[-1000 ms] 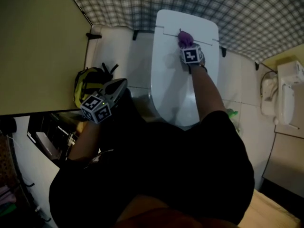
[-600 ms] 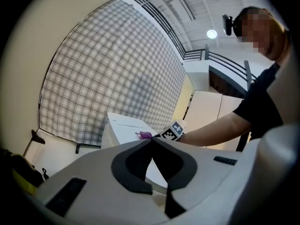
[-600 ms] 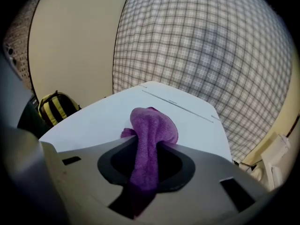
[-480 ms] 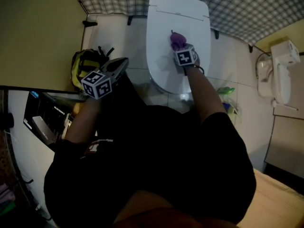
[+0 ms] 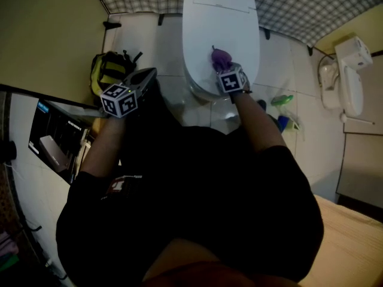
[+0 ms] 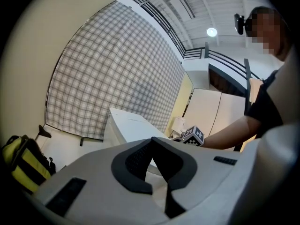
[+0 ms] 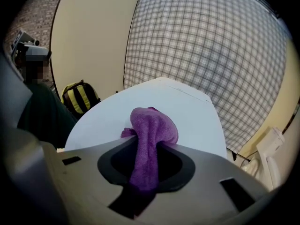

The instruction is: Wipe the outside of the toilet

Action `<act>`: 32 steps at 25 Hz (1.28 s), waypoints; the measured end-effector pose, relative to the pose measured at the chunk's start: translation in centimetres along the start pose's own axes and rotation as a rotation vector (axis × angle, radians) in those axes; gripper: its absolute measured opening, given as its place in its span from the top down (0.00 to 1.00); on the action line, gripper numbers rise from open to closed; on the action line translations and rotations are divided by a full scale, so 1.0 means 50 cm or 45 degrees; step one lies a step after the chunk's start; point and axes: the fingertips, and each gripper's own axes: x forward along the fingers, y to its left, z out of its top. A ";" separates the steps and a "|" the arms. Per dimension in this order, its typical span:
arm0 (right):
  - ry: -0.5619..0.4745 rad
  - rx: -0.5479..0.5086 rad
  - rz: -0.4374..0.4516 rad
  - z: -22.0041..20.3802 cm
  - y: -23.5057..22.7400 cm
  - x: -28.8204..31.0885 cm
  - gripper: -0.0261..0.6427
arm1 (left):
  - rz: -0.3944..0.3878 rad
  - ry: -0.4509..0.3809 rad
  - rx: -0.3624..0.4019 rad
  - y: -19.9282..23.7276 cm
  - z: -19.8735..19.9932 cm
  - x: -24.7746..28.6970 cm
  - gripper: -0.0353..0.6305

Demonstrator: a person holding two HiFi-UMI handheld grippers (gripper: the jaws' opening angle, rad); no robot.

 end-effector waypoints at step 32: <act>-0.440 0.151 0.160 0.246 -0.050 -0.078 0.81 | -0.038 0.082 -0.030 -0.023 -0.026 0.028 0.94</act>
